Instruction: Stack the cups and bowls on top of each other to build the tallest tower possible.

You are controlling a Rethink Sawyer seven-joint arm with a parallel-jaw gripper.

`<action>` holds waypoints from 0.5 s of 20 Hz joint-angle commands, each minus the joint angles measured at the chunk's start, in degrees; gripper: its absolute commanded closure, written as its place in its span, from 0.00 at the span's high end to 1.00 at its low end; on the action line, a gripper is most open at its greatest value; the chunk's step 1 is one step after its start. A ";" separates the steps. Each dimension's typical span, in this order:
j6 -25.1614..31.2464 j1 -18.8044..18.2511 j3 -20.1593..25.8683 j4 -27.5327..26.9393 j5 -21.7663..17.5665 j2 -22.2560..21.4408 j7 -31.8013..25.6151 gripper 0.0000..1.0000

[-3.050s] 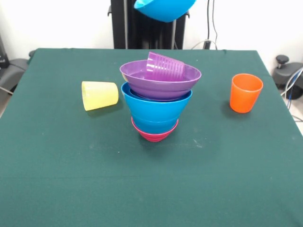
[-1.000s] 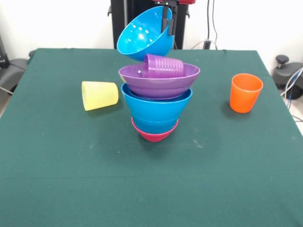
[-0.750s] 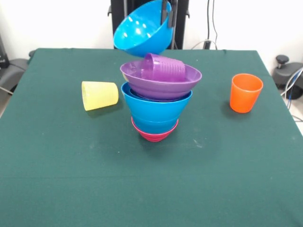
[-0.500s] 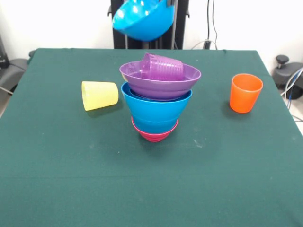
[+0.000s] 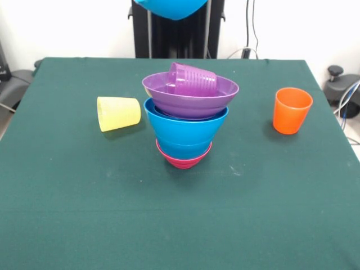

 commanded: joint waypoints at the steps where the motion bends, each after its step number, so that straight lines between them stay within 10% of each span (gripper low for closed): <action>1: 5.34 -1.04 5.15 2.95 -0.81 0.90 -8.89 0.00; 10: -0.12 -1.97 5.82 -1.17 -7.12 9.47 -5.12 0.00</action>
